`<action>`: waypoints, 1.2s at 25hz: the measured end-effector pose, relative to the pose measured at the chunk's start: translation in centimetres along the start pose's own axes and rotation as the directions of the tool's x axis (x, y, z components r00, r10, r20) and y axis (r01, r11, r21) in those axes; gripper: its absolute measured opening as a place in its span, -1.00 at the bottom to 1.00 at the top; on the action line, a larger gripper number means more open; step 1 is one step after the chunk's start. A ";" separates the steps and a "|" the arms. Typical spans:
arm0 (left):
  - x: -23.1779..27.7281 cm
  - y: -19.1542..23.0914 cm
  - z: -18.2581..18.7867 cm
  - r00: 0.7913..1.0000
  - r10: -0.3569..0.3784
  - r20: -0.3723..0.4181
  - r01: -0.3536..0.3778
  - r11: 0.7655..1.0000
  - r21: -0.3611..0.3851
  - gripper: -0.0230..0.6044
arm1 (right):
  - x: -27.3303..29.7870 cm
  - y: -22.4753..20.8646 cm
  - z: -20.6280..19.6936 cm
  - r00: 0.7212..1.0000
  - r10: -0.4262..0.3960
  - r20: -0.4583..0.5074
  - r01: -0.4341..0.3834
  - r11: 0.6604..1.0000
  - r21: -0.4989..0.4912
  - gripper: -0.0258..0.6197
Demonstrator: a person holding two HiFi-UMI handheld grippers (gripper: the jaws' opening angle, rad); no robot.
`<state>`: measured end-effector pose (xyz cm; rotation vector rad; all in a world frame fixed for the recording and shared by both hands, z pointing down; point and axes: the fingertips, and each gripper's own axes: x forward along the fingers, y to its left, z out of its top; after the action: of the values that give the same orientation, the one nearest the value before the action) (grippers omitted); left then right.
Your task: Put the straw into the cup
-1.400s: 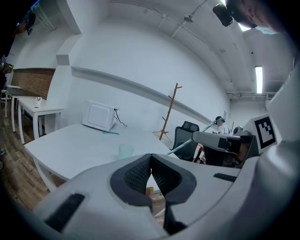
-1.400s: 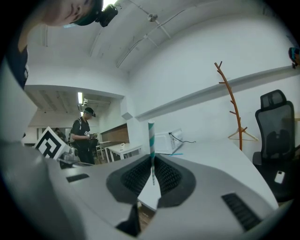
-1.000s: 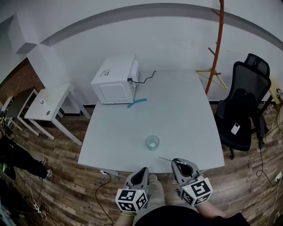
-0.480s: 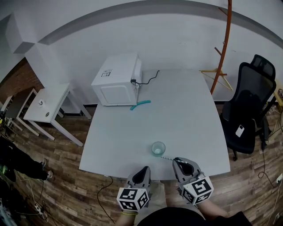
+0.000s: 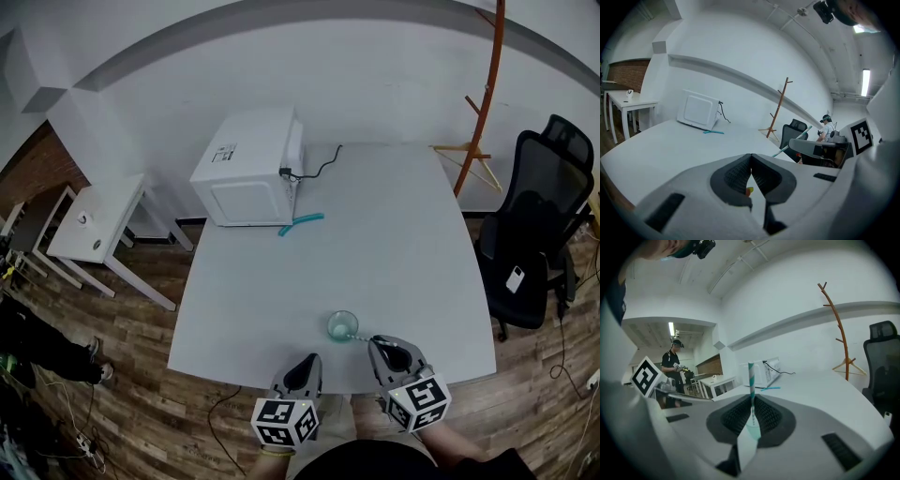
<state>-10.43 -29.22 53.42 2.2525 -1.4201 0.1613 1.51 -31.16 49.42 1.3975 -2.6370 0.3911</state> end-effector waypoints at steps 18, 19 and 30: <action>4.0 3.2 -1.1 0.998 0.029 -0.049 -0.031 0.998 -0.045 -0.87 | 4.8 -1.8 -4.3 0.992 0.009 -0.126 -0.006 1.000 0.020 -0.79; 4.1 3.3 -1.2 0.998 0.030 -0.052 -0.033 0.998 -0.048 -0.87 | 5.0 -1.8 -4.5 0.991 0.010 -0.131 -0.008 1.000 0.021 -0.79; 4.7 3.5 -2.7 0.996 0.031 -0.087 -0.036 0.998 -0.058 -0.87 | 5.9 -2.0 -6.4 0.983 0.015 -0.182 -0.010 0.999 0.030 -0.79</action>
<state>-10.98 -33.17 58.52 2.1488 -1.3993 0.2217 -0.24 -35.11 57.24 1.2870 -2.5031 0.5346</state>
